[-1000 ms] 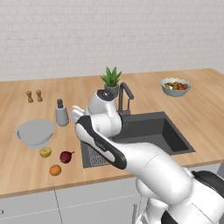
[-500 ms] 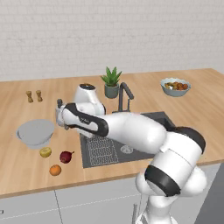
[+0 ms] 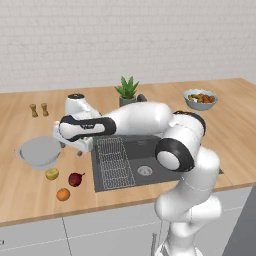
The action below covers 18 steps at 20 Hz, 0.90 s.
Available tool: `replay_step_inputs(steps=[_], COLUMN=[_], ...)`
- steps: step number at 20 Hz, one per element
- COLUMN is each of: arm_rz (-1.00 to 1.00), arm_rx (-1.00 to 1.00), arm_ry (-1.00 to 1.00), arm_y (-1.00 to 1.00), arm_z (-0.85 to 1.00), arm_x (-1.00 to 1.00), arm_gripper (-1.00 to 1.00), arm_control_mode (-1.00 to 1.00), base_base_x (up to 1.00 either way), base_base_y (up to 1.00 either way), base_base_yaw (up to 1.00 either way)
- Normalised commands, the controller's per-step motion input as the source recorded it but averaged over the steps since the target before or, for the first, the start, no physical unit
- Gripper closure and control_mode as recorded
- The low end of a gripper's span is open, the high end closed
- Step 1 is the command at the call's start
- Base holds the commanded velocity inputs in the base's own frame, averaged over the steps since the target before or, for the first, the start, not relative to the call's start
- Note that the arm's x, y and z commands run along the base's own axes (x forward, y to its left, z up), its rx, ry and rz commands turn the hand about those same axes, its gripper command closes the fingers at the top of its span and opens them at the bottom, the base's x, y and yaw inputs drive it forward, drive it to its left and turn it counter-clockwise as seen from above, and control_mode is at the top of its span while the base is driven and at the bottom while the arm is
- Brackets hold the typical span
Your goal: Put the colander in the sink, put the tangerine, pear, kiwi in the colander, and turn on the sink faucet and pour water over the colander.
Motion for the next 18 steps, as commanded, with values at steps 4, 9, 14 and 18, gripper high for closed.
replay_step_inputs(steps=[4,9,14,18], arm_rz=[0.0,0.0,0.0,0.0], arm_rx=[-0.1,-0.05,0.0,0.0], arm_ry=[0.04,0.01,0.01,0.01], arm_y=[0.49,0.35,0.22,0.14], arm_z=[-0.25,-0.22,-0.18,-0.22], arm_x=[0.42,0.4,0.31,0.24], arm_gripper=[-1.0,-1.0,-1.0,-1.0], arm_control_mode=[-1.0,-1.0,-1.0,-1.0], base_base_x=[0.0,0.0,0.0,0.0], base_base_y=[0.0,0.0,0.0,0.0], base_base_yaw=[0.0,0.0,0.0,0.0])
